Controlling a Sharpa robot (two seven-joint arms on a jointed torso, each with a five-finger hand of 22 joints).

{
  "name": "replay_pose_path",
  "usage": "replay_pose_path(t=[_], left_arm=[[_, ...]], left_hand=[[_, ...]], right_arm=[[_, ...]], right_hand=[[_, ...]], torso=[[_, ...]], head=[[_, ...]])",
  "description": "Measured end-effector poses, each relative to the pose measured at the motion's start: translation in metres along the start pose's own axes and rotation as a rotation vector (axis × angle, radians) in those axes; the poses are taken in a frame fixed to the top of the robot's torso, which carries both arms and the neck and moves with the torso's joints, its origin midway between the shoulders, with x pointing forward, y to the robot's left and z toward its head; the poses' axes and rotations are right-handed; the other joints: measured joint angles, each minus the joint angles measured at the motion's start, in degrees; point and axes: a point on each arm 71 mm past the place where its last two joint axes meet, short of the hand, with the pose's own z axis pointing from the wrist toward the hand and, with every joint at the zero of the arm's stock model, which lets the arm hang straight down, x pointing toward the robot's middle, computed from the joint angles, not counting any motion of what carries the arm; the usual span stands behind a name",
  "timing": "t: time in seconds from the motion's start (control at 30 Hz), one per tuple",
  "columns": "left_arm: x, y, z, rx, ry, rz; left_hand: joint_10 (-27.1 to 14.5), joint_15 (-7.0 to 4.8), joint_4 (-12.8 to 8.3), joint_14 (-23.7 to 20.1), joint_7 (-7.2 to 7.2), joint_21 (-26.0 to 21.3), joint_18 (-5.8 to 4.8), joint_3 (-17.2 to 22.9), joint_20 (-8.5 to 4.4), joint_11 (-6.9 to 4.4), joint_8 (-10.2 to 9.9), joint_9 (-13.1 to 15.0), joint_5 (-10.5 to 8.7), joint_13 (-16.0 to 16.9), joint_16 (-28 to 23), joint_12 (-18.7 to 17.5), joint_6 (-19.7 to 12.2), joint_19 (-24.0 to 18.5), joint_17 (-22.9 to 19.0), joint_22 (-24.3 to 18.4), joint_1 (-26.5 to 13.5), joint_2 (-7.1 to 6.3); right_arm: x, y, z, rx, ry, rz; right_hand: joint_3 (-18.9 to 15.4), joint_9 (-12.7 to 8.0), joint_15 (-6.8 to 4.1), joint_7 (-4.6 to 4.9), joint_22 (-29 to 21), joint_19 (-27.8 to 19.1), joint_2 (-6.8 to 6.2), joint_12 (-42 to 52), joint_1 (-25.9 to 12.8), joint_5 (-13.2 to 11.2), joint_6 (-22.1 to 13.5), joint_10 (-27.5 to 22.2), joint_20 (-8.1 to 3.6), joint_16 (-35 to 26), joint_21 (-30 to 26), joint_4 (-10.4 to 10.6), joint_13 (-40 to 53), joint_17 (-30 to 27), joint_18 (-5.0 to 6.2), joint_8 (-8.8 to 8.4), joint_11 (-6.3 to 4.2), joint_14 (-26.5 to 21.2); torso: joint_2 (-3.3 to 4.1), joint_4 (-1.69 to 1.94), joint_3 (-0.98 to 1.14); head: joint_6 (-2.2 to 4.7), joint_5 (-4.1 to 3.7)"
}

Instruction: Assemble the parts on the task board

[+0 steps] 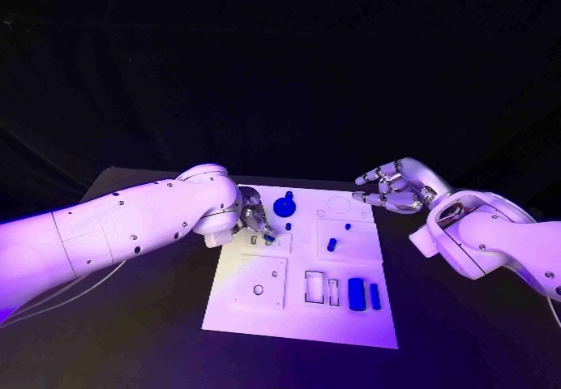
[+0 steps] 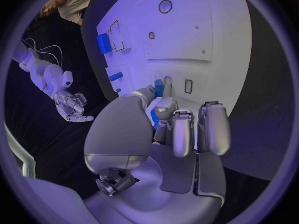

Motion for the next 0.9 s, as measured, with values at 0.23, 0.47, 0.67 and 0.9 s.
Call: replay_pose_path(t=[0.23, 0.47, 0.67, 0.9], left_arm=[[0.0023, 0.0012, 0.0009, -0.002, -0.005, -0.009], [0.006, 0.0023, 0.0048, -0.009, 0.001, -0.01], [0.0072, 0.0034, 0.0069, -0.016, 0.001, -0.003], [0.0069, 0.004, 0.0075, -0.02, -0.004, 0.004]], left_hand=[[0.0, 0.0, -0.1, 0.0, 0.0, 0.0, 0.0, 0.2, 0.0, 0.0, 0.0, 0.3, -0.02, 0.0, 0.0, 0.2, 0.0, 0.0, 0.0, 0.0, -0.1, -0.15], [0.2, 0.0, -0.3, 0.0, 0.0, 0.0, 0.01, 0.5, 0.0, -0.2, 0.3, 0.3, -0.17, 0.2, 0.0, 0.2, 0.0, 0.0, 0.0, 0.0, -0.6, -0.61], [0.2, 0.0, -0.5, 0.0, 0.0, 0.2, 0.01, 1.0, 0.0, -0.2, 0.3, 0.3, -0.18, 0.4, 0.0, 0.6, 0.0, 0.0, 0.0, 0.2, -0.8, -0.83], [0.4, 0.01, -0.6, 0.0, 0.0, 0.2, 0.01, 1.1, 0.0, 0.0, 0.3, 1.3, -0.19, 0.5, 0.0, 0.5, 0.0, 0.0, 0.0, 0.3, -1.0, -0.97]], right_arm=[[0.0007, -0.0007, -0.0003, 0.002, 0.003, 0.0], [0.0014, -0.001, -0.0004, 0.003, 0.006, 0.001], [0.0017, -0.0012, -0.0005, 0.004, 0.008, 0.001], [0.002, -0.0013, -0.0007, 0.004, 0.009, 0.0]], right_hand=[[0.0, 0.0, 0.0, 0.0, 0.0, 0.0, 0.0, 0.0, 0.0, 0.0, 0.0, 0.0, 0.0, 0.0, 0.0, 0.0, 0.0, 0.0, 0.0, 0.0, 0.0, 0.0], [-0.2, 0.0, 0.0, 0.0, 0.0, 0.0, 0.0, 0.0, 0.0, 0.0, 0.0, 0.0, 0.0, 0.0, 0.0, 0.2, 0.0, 0.0, -0.01, 0.0, 0.0, 0.0], [-0.2, 0.0, 0.0, 0.0, 0.0, 0.0, 0.0, 0.0, 0.0, 0.0, 0.0, 0.0, 0.0, 0.0, -0.2, 0.2, 0.0, 0.0, 0.87, 0.0, 0.0, 0.0], [-0.2, 0.0, 0.0, 0.0, 0.0, 0.0, 0.0, 0.0, 0.0, 0.0, 0.0, 0.0, 0.0, 0.0, -0.2, 0.2, 0.0, 0.0, 0.89, 0.0, 0.0, 0.0]], torso=[[0.02, -0.01, -0.01], [0.02, -0.05, -0.04], [0.04, -0.07, -0.07], [0.04, -0.05, -0.05]], head=[[-0.18, 0.05], [-0.2, 0.16], [-0.01, 0.2], [0.0, 0.16]])
